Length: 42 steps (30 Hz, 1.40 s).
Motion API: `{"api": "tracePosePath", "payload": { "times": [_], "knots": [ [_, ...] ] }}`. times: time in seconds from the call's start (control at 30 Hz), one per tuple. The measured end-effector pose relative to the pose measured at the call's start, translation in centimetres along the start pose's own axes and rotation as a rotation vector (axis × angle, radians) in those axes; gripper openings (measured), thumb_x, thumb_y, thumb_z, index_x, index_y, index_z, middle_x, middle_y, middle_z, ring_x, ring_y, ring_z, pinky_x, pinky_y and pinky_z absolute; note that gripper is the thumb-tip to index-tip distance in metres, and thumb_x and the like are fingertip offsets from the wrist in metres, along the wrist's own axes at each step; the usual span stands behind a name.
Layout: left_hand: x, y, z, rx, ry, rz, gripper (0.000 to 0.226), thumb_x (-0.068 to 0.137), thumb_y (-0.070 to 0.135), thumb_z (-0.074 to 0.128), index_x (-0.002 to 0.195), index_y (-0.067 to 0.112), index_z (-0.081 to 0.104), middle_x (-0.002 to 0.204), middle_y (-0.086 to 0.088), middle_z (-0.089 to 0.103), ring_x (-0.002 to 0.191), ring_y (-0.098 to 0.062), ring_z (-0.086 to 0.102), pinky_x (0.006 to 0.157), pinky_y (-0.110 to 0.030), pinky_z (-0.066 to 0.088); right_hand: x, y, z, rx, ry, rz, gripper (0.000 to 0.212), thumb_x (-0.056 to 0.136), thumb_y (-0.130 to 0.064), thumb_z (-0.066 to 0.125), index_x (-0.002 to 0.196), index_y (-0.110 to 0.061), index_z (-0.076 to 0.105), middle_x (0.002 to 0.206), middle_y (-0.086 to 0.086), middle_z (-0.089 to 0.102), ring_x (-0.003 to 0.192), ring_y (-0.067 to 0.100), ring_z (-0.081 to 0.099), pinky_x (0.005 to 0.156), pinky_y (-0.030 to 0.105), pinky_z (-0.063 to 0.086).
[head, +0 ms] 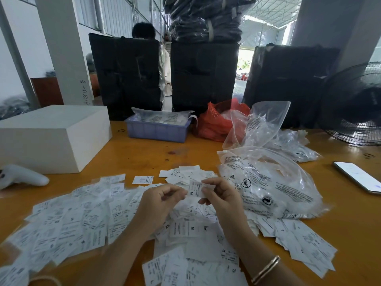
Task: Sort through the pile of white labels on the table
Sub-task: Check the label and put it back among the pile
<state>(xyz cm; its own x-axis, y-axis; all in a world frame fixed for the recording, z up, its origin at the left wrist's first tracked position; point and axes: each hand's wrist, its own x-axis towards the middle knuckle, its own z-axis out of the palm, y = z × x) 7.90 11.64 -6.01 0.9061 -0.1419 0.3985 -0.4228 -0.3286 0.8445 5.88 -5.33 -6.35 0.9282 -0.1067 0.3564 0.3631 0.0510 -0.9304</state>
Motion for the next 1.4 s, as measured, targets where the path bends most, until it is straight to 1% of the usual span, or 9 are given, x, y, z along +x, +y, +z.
{"api": "tracePosePath", "payload": {
  "times": [0.23, 0.37, 0.47, 0.6, 0.73, 0.8, 1.0, 1.1, 1.4],
  "knots": [
    [0.10, -0.23, -0.03, 0.025, 0.019, -0.016, 0.021, 0.073, 0.051, 0.060, 0.081, 0.034, 0.068, 0.081, 0.020, 0.070, 0.079, 0.002, 0.063, 0.062, -0.008, 0.046, -0.22, -0.06, 0.08, -0.087, -0.080, 0.018, 0.014, 0.089, -0.001, 0.060, 0.091, -0.014, 0.065, 0.071, -0.006, 0.067, 0.066, 0.014, 0.066, 0.065, 0.024, 0.054],
    [0.02, -0.17, 0.09, 0.032, -0.013, -0.017, 0.003, 0.082, 0.032, 0.067, 0.079, 0.032, 0.067, 0.077, 0.023, 0.068, 0.074, 0.005, 0.062, 0.062, -0.006, 0.046, -0.20, 0.12, 0.18, -0.216, -0.109, 0.009, 0.019, 0.088, -0.004, 0.062, 0.089, -0.022, 0.065, 0.071, -0.008, 0.066, 0.065, 0.012, 0.066, 0.066, 0.030, 0.056],
    [0.00, -0.12, -0.02, 0.011, -0.024, -0.037, 0.010, 0.083, 0.021, 0.069, 0.080, 0.031, 0.067, 0.077, 0.024, 0.069, 0.074, 0.005, 0.063, 0.062, -0.006, 0.046, -0.12, 0.08, 0.15, -0.259, -0.124, 0.014, 0.023, 0.087, -0.002, 0.062, 0.088, -0.025, 0.067, 0.070, -0.007, 0.066, 0.062, 0.012, 0.065, 0.067, 0.039, 0.055],
    [-0.06, 0.11, 0.03, 0.007, -0.058, -0.050, 0.012, 0.081, 0.021, 0.071, 0.080, 0.032, 0.066, 0.074, 0.022, 0.069, 0.074, 0.006, 0.062, 0.062, -0.006, 0.046, -0.18, -0.03, 0.12, -0.238, -0.135, 0.046, 0.023, 0.088, -0.003, 0.062, 0.090, -0.025, 0.067, 0.068, -0.002, 0.064, 0.062, 0.014, 0.064, 0.068, 0.045, 0.054],
    [-0.15, 0.01, 0.01, -0.036, -0.026, -0.066, 0.017, 0.081, 0.017, 0.072, 0.084, 0.032, 0.066, 0.077, 0.018, 0.069, 0.080, 0.004, 0.064, 0.065, -0.008, 0.049, -0.27, -0.19, -0.07, -0.074, -0.125, 0.114, 0.021, 0.090, -0.002, 0.058, 0.096, -0.020, 0.067, 0.064, -0.007, 0.063, 0.062, 0.010, 0.061, 0.062, 0.020, 0.049],
    [-0.06, -0.05, -0.11, -0.055, -0.009, -0.048, 0.020, 0.081, 0.014, 0.071, 0.088, 0.032, 0.067, 0.082, 0.019, 0.070, 0.083, 0.004, 0.064, 0.068, -0.009, 0.050, -0.21, -0.29, -0.20, -0.032, -0.106, 0.138, 0.021, 0.090, -0.001, 0.058, 0.097, -0.018, 0.066, 0.064, -0.006, 0.062, 0.061, 0.009, 0.061, 0.060, 0.016, 0.048],
    [0.07, -0.10, -0.22, -0.118, 0.051, -0.047, 0.022, 0.081, 0.015, 0.072, 0.089, 0.035, 0.067, 0.085, 0.019, 0.068, 0.082, 0.002, 0.063, 0.067, -0.006, 0.047, -0.31, -0.28, 0.12, -0.113, -0.164, 0.135, 0.020, 0.090, -0.003, 0.059, 0.101, -0.019, 0.065, 0.069, 0.000, 0.062, 0.063, 0.012, 0.065, 0.063, 0.023, 0.051],
    [-0.05, 0.02, -0.21, -0.156, 0.044, -0.036, 0.024, 0.079, 0.014, 0.072, 0.091, 0.034, 0.067, 0.084, 0.016, 0.068, 0.080, -0.001, 0.064, 0.066, -0.007, 0.048, -0.39, -0.18, 0.30, -0.124, -0.178, 0.131, 0.020, 0.089, -0.004, 0.060, 0.099, -0.020, 0.065, 0.067, -0.005, 0.064, 0.064, 0.012, 0.066, 0.063, 0.021, 0.052],
    [-0.09, 0.14, -0.15, -0.161, 0.023, -0.032, 0.024, 0.079, 0.011, 0.073, 0.085, 0.034, 0.070, 0.085, 0.017, 0.069, 0.081, -0.001, 0.063, 0.066, -0.007, 0.048, -0.06, -0.33, -0.21, 0.060, 0.019, 0.090, 0.020, 0.088, -0.001, 0.059, 0.095, -0.018, 0.066, 0.076, 0.004, 0.068, 0.068, 0.019, 0.068, 0.064, 0.022, 0.052]
  ]
}}
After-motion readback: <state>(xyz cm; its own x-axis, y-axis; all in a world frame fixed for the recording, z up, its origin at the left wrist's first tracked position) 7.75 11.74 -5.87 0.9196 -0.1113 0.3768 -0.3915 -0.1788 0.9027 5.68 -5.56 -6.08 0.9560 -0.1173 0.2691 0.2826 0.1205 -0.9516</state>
